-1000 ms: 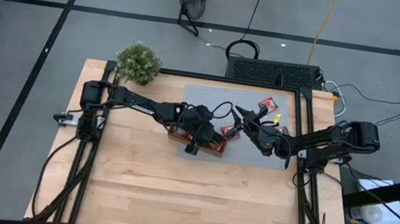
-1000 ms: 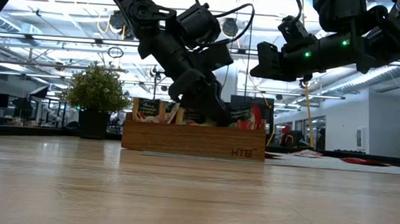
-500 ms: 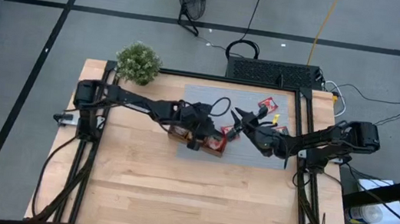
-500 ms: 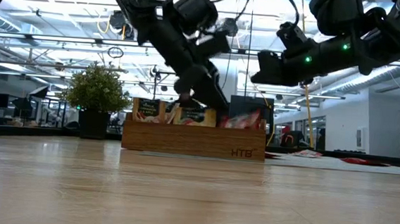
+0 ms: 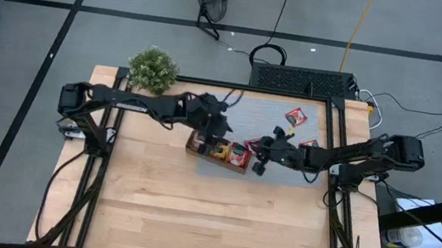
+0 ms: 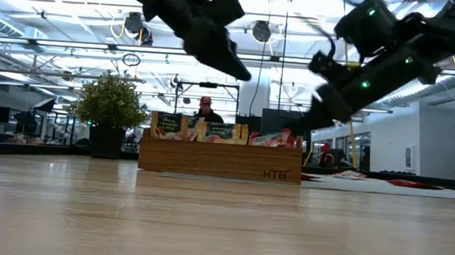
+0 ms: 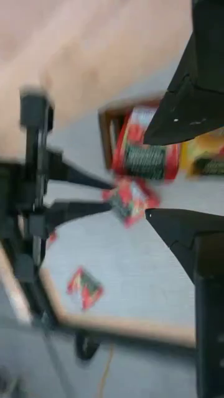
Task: Pick & Place Tea
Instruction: Put the red tea bag into the right section of the wooden organizer
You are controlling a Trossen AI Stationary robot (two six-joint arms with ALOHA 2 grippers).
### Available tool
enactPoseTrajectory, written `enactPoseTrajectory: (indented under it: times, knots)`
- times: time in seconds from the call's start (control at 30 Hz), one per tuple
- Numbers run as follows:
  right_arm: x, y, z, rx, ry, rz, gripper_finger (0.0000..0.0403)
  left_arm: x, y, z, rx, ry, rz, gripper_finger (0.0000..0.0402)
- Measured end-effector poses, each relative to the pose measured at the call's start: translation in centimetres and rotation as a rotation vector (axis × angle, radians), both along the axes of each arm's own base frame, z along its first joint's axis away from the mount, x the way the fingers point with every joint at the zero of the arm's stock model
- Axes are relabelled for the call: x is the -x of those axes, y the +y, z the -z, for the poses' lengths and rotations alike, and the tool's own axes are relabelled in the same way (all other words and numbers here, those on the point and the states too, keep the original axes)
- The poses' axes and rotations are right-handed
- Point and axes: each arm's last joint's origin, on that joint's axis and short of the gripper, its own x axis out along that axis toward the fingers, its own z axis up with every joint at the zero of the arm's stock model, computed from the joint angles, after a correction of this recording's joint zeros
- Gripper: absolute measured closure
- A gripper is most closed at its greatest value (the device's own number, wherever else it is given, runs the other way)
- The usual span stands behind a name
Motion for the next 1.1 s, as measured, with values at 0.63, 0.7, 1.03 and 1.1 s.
enactPoseTrajectory:
  times: [0.63,0.7,1.03,1.1]
  knots:
    - [-0.1,-1.2,2.9,-0.028,0.389,-0.209,0.0205,2.4,6.4,0.6,0.283,-0.087,-0.037,0.022]
    - [-0.3,-1.3,3.4,-0.018,0.408,-0.214,0.0209,2.3,6.3,0.6,0.279,-0.094,-0.032,0.022]
    - [-0.2,-1.9,3.9,0.093,0.461,-0.107,0.0257,2.3,6.2,0.7,0.282,-0.081,-0.032,0.022]
    - [-0.2,-1.8,3.9,0.092,0.462,-0.109,0.0284,2.4,6.2,0.8,0.286,-0.07,-0.033,0.022]
